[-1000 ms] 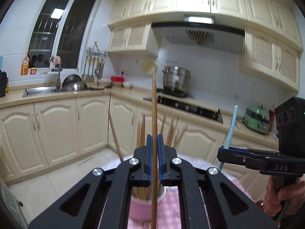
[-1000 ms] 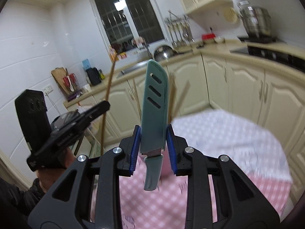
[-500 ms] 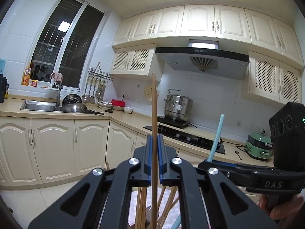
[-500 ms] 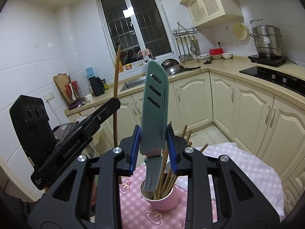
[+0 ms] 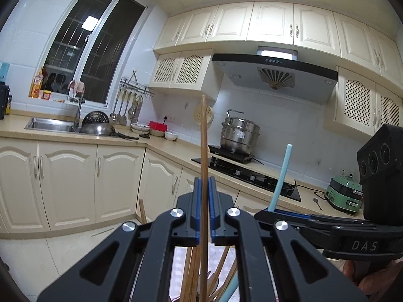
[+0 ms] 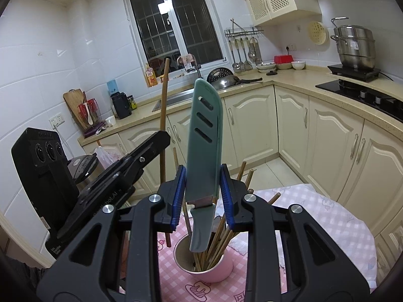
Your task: Organize utensils
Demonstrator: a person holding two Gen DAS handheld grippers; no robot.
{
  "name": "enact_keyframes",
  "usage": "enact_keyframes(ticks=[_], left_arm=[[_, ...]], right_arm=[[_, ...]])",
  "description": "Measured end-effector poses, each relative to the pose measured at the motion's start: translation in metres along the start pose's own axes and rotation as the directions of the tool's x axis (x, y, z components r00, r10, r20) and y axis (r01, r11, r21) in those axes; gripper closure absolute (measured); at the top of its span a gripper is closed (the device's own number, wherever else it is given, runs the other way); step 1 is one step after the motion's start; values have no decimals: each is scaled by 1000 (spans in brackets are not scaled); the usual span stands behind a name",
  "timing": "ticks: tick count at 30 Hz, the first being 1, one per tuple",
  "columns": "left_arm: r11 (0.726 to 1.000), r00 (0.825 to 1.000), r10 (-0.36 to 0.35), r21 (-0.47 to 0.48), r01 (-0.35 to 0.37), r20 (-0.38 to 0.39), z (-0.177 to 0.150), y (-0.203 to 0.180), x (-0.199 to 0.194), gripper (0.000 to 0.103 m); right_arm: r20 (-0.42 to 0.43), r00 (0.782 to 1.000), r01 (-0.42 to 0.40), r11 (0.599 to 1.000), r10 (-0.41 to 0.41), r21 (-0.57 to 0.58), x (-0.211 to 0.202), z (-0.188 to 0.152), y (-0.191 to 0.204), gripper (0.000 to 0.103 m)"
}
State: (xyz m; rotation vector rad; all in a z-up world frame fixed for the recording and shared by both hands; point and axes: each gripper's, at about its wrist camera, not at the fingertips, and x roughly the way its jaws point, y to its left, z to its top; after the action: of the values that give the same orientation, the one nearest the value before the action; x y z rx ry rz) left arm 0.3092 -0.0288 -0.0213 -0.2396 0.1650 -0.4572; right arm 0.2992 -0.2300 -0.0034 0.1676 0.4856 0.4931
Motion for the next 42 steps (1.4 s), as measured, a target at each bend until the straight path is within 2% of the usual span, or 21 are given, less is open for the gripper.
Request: enact_keyframes(ticks=[9, 10, 11, 12, 14, 16, 18, 19, 21, 27, 42], left_arm=[[1000, 997, 29, -2, -29, -77, -33, 13, 12, 95], [999, 995, 32, -1, -32, -93, -37, 15, 12, 81], [999, 994, 37, 0, -37, -102, -40, 17, 12, 70], [999, 994, 46, 2, -46, -102, -42, 18, 10, 53], [998, 994, 57, 11, -56, -93, -43, 20, 2, 43], [998, 994, 67, 22, -65, -91, -41, 19, -3, 28], [997, 993, 73, 34, -71, -90, -36, 18, -11, 16], [996, 993, 78, 41, -75, -91, -34, 17, -13, 11], [993, 990, 101, 73, -94, -99, -29, 11, -20, 6], [966, 967, 213, 176, -188, -136, -18, -11, -37, 4], [930, 940, 322, 222, -292, -112, 0, -64, -101, 4]], right_arm=[[-71, 997, 3, 1000, -2, 14, 20, -16, -6, 74], [-79, 997, 7, 1000, -5, 18, 21, -19, -7, 71], [-82, 997, 10, 1000, -8, 23, 21, -20, -9, 55], [-77, 997, 12, 1000, -9, 28, 19, -21, -10, 44], [-61, 998, 16, 999, -14, 32, 14, -20, -11, 44], [-45, 999, 16, 999, -14, 44, 8, -18, -13, 38], [-20, 1000, 25, 998, -24, 55, 0, -16, -15, 25], [-9, 999, 31, 998, -31, 60, -4, -14, -16, 22], [18, 999, 36, 996, -38, 81, -12, -12, -19, 10], [43, 997, 65, 989, -71, 132, -30, -11, -26, 6], [84, 991, 95, 985, -108, 141, -87, -21, -16, 6]])
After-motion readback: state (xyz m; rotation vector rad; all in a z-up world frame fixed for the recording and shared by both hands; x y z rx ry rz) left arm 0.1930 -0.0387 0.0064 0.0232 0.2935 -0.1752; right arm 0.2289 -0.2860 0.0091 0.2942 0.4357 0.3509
